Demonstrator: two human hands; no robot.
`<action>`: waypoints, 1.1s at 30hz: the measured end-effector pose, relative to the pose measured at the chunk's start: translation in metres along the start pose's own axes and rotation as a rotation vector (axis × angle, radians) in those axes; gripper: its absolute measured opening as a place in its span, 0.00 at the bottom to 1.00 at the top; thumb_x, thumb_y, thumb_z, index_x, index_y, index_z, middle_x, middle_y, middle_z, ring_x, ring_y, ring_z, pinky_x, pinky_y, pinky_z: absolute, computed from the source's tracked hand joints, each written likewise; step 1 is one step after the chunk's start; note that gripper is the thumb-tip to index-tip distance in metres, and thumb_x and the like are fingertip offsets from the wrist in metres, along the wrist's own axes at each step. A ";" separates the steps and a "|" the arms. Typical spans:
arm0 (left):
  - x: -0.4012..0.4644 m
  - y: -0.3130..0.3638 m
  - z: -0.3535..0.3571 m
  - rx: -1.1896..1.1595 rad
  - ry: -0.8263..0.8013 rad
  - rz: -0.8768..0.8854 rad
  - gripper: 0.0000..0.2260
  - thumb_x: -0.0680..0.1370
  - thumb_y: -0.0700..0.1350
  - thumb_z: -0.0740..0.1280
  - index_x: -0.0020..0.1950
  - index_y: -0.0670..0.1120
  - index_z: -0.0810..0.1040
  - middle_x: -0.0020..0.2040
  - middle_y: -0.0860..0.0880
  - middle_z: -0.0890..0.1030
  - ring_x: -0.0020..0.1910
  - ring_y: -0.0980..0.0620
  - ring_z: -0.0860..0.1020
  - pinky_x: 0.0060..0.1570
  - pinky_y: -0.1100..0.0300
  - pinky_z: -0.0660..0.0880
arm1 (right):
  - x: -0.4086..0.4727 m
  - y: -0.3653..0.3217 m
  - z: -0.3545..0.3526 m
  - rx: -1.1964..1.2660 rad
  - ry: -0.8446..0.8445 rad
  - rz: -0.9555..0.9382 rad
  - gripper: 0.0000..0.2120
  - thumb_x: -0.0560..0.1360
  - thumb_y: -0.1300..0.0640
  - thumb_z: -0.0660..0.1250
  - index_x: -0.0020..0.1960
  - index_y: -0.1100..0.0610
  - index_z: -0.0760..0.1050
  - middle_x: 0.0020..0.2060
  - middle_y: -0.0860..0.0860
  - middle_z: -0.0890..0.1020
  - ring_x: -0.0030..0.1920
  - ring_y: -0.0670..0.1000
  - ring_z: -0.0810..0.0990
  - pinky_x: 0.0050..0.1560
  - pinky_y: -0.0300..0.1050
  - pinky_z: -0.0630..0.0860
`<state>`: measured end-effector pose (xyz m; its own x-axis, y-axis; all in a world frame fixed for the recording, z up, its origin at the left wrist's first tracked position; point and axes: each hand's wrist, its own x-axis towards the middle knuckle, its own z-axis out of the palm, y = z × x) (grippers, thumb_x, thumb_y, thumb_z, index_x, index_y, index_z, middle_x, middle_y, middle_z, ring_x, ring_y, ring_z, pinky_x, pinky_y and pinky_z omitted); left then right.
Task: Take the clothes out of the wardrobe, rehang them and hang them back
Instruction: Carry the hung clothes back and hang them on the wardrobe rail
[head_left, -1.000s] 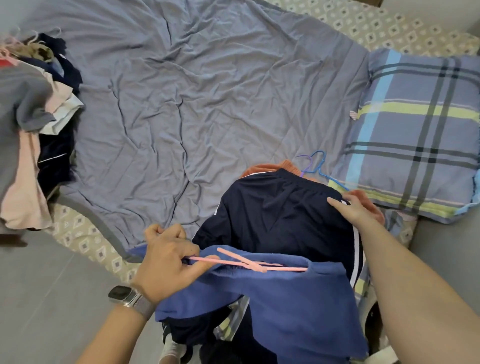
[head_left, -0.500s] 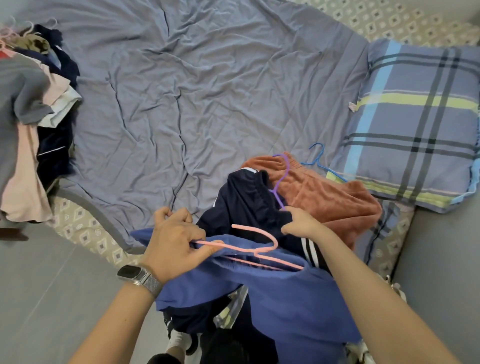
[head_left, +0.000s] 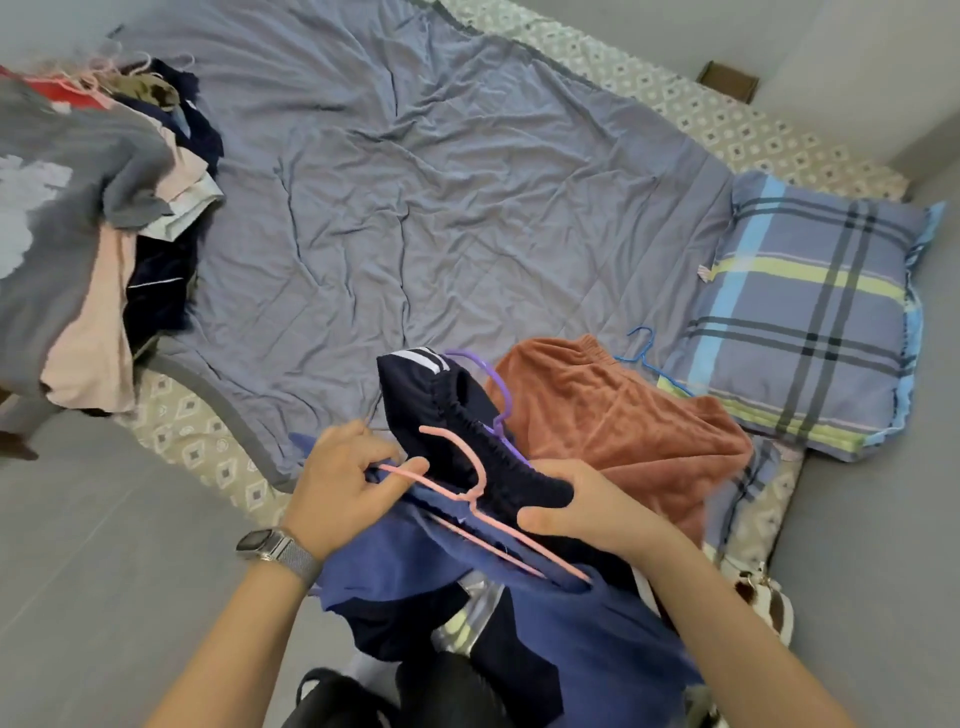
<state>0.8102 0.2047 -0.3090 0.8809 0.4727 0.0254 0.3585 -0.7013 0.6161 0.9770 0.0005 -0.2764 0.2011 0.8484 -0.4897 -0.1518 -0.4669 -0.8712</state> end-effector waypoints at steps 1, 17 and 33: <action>-0.009 -0.006 -0.011 -0.019 0.023 -0.015 0.21 0.73 0.59 0.62 0.26 0.46 0.67 0.24 0.55 0.64 0.32 0.55 0.66 0.36 0.61 0.62 | 0.000 -0.013 0.016 -0.012 -0.026 0.003 0.07 0.62 0.49 0.73 0.39 0.48 0.79 0.32 0.39 0.77 0.34 0.38 0.73 0.39 0.32 0.69; -0.350 -0.175 -0.317 0.010 0.632 -0.451 0.17 0.74 0.58 0.57 0.28 0.54 0.61 0.29 0.54 0.67 0.34 0.57 0.68 0.38 0.56 0.63 | 0.056 -0.189 0.437 -0.558 -0.607 -0.142 0.07 0.68 0.61 0.76 0.36 0.55 0.79 0.29 0.43 0.76 0.32 0.42 0.73 0.37 0.34 0.69; -0.724 -0.200 -0.388 0.149 1.677 -1.349 0.16 0.70 0.50 0.73 0.55 0.53 0.75 0.52 0.55 0.72 0.56 0.57 0.68 0.60 0.58 0.65 | 0.040 -0.195 0.889 -0.731 -1.343 -0.318 0.05 0.60 0.66 0.62 0.30 0.59 0.67 0.23 0.47 0.66 0.23 0.44 0.62 0.25 0.35 0.58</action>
<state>-0.0194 0.2099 -0.1457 -0.8586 0.4300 0.2790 0.4546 0.3873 0.8021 0.1545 0.3473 -0.0955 -0.9075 0.3390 -0.2479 0.2939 0.0910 -0.9515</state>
